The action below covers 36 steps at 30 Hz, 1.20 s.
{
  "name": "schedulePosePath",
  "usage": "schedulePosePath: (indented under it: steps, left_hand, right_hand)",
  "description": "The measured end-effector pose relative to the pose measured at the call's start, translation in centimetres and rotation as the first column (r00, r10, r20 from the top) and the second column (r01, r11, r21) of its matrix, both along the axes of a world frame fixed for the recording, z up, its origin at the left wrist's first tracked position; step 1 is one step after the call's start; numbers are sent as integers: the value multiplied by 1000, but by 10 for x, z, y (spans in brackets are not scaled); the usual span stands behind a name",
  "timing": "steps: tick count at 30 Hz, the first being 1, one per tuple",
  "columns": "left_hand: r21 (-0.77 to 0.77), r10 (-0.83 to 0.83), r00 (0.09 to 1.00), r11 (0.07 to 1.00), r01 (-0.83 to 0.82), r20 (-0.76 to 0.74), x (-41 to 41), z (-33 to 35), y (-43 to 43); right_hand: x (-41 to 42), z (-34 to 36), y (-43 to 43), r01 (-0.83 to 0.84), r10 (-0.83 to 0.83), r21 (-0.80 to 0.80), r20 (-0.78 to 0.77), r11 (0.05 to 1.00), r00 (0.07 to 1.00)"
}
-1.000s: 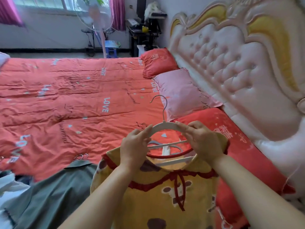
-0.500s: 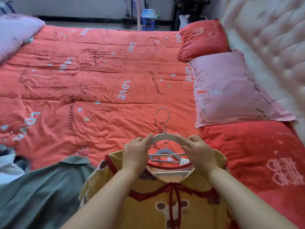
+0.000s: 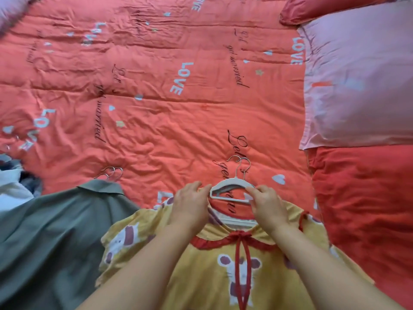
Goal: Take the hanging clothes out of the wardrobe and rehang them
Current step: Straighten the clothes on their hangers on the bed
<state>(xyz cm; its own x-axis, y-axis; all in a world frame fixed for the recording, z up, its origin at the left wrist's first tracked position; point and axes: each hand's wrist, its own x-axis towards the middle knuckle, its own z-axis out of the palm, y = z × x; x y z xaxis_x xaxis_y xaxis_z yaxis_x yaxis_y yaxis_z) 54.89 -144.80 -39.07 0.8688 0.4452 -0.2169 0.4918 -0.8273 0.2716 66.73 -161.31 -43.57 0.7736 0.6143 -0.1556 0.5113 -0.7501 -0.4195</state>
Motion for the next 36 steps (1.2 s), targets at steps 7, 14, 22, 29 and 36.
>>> schedulePosePath:
  steps: [7,14,22,29,36]
  left_hand:
    - [-38,45,997,998,-43,64,-33,27,-4]
    - [7,44,988,999,-46,151,-106,94,11]
    - [109,206,962,968,-227,177,-259,171,48]
    - [115,388,906,905,-409,169,-428,232,89]
    - [154,508,834,826,-543,215,-614,248,139]
  right_hand:
    - [-45,23,-3,-87,87,62,7,994,996]
    - [-109,93,28,-175,173,162,27,971,985]
    - [-225,184,91,-369,358,184,92,911,929]
    - [-372,238,162,-529,508,165,157,832,847]
    - [-545,271,229,-642,627,105,140,760,766]
